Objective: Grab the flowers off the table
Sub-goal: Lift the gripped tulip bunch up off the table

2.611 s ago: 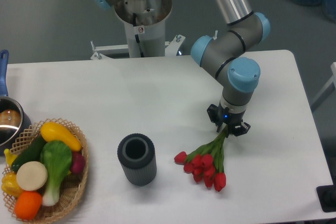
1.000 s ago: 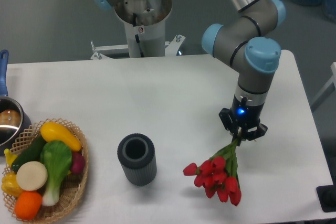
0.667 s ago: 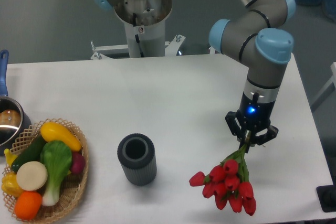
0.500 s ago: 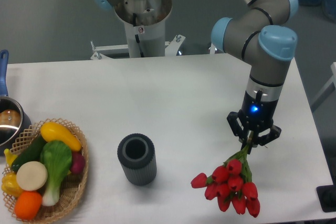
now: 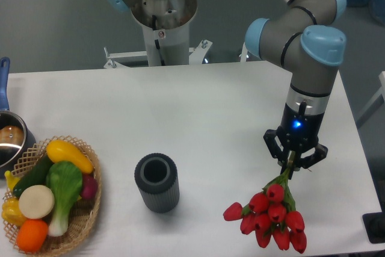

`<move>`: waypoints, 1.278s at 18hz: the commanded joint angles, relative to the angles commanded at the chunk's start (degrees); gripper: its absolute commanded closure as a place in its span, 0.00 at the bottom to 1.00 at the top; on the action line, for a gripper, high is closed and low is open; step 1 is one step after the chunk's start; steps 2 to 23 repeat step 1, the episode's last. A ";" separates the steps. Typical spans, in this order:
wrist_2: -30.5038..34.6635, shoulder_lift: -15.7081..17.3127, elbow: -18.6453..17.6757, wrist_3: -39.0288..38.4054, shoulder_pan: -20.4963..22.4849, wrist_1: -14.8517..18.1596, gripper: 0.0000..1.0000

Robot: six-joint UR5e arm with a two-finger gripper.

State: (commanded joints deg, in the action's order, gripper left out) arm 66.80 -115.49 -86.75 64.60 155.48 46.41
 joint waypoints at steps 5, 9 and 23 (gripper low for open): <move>-0.09 0.00 0.00 0.00 0.00 0.00 0.82; -0.09 0.00 0.00 0.00 0.00 0.00 0.82; -0.09 0.00 0.00 0.00 0.00 0.00 0.82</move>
